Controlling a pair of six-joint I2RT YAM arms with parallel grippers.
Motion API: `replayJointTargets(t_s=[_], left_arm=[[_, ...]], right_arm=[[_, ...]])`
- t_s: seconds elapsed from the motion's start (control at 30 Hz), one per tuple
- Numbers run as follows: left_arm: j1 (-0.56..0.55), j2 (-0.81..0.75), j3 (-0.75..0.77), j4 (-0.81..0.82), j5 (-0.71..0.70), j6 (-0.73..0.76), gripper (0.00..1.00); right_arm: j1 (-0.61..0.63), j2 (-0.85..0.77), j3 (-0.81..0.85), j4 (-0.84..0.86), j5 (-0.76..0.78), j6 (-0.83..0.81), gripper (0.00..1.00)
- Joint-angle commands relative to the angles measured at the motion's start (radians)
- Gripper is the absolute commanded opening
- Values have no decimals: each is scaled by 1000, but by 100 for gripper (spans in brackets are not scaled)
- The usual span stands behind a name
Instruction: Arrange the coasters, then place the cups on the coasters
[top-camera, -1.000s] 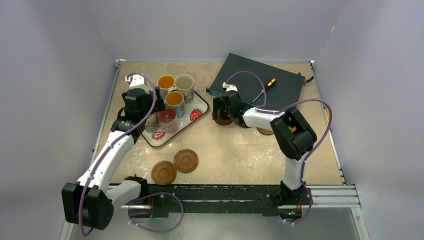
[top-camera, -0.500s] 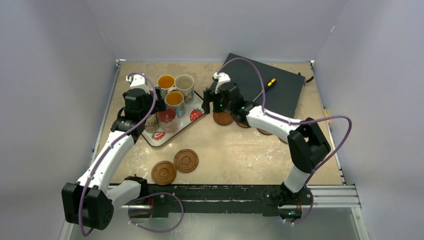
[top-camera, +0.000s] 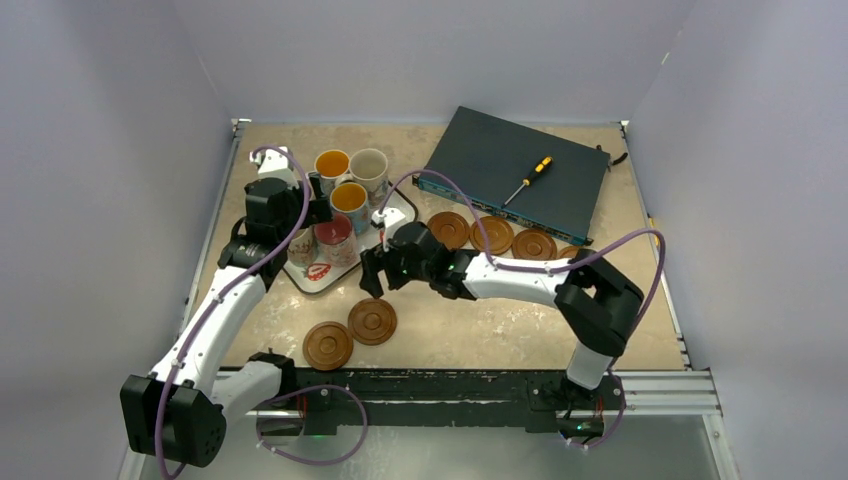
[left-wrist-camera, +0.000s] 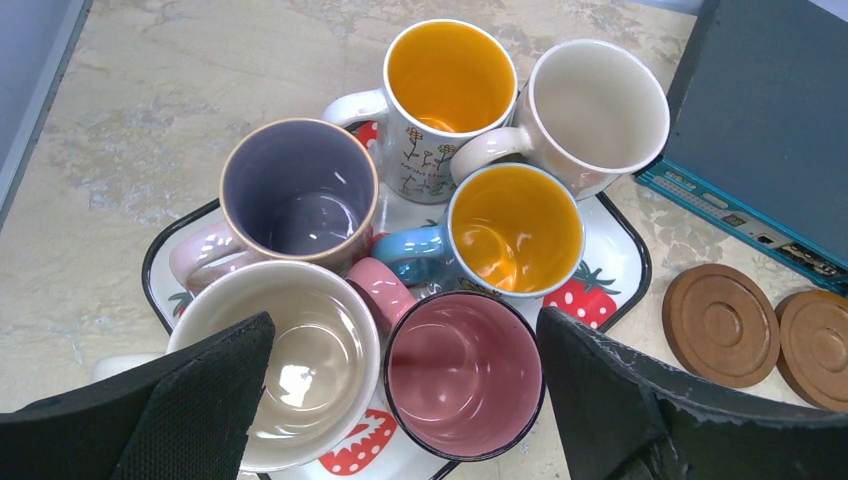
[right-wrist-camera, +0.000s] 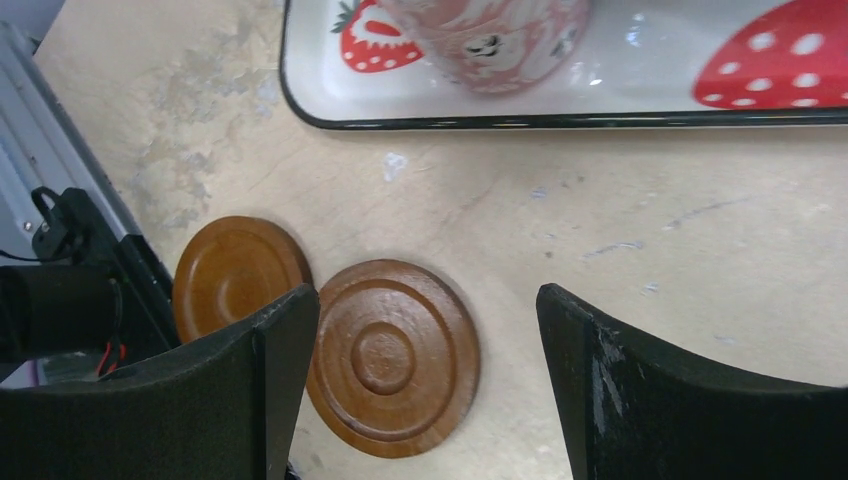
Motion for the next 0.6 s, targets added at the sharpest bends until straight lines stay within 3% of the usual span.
replayJointTargets(t_s=[0.0, 0.23, 0.57], left_arm=[[-3, -11, 20, 39, 15, 8, 98], [-4, -10, 20, 38, 12, 0, 98], [-3, -12, 19, 31, -2, -5, 98]], right_arm=[[59, 54, 29, 62, -32, 26, 82], [115, 141, 68, 49, -39, 37, 82], [157, 145, 49, 25, -68, 25, 82]])
